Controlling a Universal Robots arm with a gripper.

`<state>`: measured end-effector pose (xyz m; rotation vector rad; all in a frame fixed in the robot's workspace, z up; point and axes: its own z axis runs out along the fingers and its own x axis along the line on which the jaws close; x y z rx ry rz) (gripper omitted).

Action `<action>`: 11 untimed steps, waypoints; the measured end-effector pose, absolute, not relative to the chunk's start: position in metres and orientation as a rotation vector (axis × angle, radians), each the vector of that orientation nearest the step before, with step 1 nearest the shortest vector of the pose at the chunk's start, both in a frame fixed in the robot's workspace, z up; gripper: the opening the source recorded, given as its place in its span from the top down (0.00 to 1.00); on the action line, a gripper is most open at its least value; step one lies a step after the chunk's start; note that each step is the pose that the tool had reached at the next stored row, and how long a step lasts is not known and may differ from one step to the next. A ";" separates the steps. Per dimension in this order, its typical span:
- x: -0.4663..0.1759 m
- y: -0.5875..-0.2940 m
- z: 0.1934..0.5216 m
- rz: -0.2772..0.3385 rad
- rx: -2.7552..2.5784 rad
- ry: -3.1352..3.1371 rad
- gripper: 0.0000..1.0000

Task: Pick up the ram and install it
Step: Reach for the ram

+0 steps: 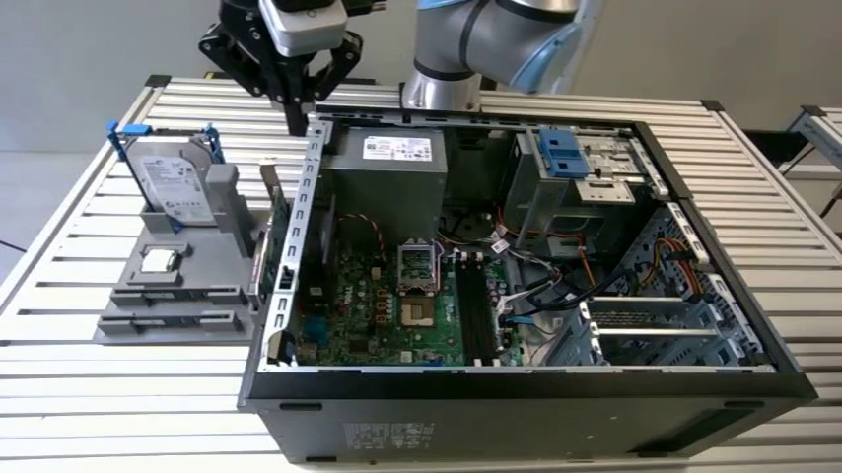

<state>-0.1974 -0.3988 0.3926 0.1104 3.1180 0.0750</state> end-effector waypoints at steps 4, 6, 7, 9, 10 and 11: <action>-0.204 -0.399 0.393 0.075 0.111 3.118 1.00; -0.208 -0.399 0.393 0.075 0.110 3.118 1.00; -0.209 -0.399 0.393 0.075 0.110 3.118 1.00; -0.212 -0.399 0.393 0.075 0.110 3.118 1.00; -0.213 -0.399 0.393 0.075 0.110 3.118 1.00; -0.215 -0.399 0.393 0.075 0.110 3.118 1.00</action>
